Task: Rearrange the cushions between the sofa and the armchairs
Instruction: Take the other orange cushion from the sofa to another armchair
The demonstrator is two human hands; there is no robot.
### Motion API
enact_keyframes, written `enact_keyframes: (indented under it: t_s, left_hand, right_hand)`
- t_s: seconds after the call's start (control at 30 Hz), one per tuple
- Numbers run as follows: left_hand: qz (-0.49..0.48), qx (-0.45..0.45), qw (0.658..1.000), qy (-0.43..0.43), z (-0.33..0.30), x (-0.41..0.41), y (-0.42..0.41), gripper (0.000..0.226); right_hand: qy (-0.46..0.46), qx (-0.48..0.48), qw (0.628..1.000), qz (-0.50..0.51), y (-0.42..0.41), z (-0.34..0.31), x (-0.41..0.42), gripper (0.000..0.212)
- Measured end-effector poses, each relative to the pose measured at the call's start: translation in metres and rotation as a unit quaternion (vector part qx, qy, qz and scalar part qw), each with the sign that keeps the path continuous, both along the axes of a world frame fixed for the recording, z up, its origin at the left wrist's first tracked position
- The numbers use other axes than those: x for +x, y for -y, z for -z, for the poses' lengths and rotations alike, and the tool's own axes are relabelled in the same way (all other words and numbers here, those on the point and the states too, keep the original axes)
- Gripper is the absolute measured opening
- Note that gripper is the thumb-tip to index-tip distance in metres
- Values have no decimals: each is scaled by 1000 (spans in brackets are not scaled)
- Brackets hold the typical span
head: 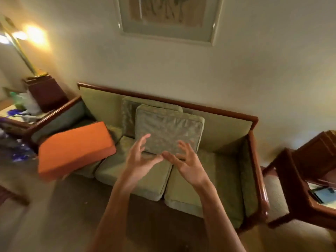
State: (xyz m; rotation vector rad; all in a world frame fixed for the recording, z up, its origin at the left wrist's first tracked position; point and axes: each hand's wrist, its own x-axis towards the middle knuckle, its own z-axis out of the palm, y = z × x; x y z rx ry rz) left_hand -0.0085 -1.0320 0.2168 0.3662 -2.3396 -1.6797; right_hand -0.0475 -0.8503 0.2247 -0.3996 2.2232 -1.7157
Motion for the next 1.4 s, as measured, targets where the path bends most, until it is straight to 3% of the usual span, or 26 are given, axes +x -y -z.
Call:
enact_keyframes:
  t_s: [0.1,0.23,0.33,0.6,0.7,0.8,1.1,1.4]
  left_hand:
    - [-62,-18,998,15,0,7,62,101]
    - [-131,-10,991,17,4,0,131,104]
    - [-166,-18,986,25,13,-27,181,89]
    - [-209,12,976,57,30,-115,299,76]
    - [-213,21,973,84,37,-121,340,95]
    - [-213,31,971,107,51,-136,391,97]
    - [-162,74,971,157,125,-205,574,89]
    - [-187,85,945,255,152,-257,807,93]
  right_hand:
    - [10,20,997,-74,68,7,-21,107]
    - [11,24,989,-147,153,17,-57,110]
    - [11,23,984,-179,213,28,-92,122]
    - [51,28,970,-238,349,43,-206,86]
    - [66,49,962,-260,393,57,-223,90]
    - [96,65,953,-280,443,74,-240,95]
    - [126,124,954,-243,610,131,-309,101]
    - [178,177,954,-165,795,155,-365,85]
